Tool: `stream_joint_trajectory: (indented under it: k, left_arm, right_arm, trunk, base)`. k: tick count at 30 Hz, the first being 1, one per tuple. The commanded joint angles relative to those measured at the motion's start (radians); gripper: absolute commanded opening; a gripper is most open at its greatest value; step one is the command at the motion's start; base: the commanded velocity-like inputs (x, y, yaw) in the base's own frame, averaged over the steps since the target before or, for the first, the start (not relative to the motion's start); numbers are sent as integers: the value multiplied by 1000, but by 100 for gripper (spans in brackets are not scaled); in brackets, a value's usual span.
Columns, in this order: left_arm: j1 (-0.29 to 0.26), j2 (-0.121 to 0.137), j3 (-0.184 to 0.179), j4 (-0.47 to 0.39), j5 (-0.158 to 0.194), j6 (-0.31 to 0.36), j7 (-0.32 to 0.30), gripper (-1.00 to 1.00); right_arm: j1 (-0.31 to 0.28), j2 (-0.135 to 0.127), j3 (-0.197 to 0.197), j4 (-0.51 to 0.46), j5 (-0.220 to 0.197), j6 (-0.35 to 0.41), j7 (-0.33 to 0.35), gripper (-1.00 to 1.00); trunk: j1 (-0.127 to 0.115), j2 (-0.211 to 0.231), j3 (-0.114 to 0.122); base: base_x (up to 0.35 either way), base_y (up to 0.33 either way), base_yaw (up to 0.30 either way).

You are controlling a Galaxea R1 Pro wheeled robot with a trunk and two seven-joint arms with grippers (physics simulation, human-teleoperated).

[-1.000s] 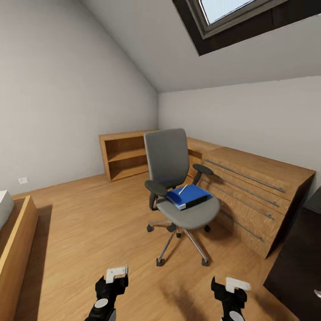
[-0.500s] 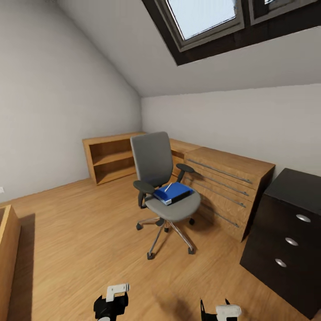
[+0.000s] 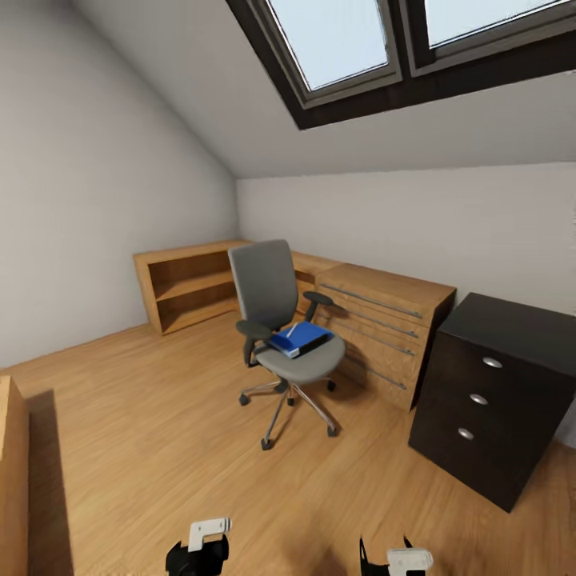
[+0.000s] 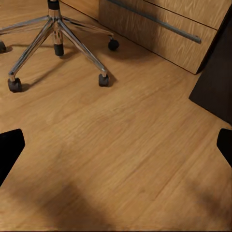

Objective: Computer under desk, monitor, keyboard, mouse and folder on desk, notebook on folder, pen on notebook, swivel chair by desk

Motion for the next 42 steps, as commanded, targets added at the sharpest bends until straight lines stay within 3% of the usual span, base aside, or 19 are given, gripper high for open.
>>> stream_joint_trajectory:
  k: [1,4,9,16,35,42]
  left_arm:
    - [-1,1,-8,0,24,-2,8,100]
    - [-1,2,-9,1,50,-3,8,100]
    - [-1,3,-9,1,64,-3,8,100]
    - [-1,3,-10,0,70,-2,9,100]
    - [-1,4,-13,18,69,-4,13,100]
    - [-1,3,-13,27,69,-20,13,100]
  right_arm:
    - [-1,0,-4,1,11,-2,-7,100]
    - [-1,1,-4,1,11,0,-8,100]
    - [-1,2,-4,2,11,-2,-8,100]
    - [-1,5,-3,2,10,-6,-8,100]
    - [-1,7,-7,1,-22,-4,-28,100]
    - [-1,4,-7,1,-22,-4,-28,100]
  trunk:
    - [-5,7,2]
    - [-16,28,12]
    - [-35,63,27]
    - [-35,63,27]
    - [-35,63,27]
    - [-35,63,27]
  base:
    - [-325,175,-15]
    - [-323,180,-9]
    - [-305,197,-3]
    - [-265,194,-1]
    - [-89,75,-1]
    - [-249,216,-183]
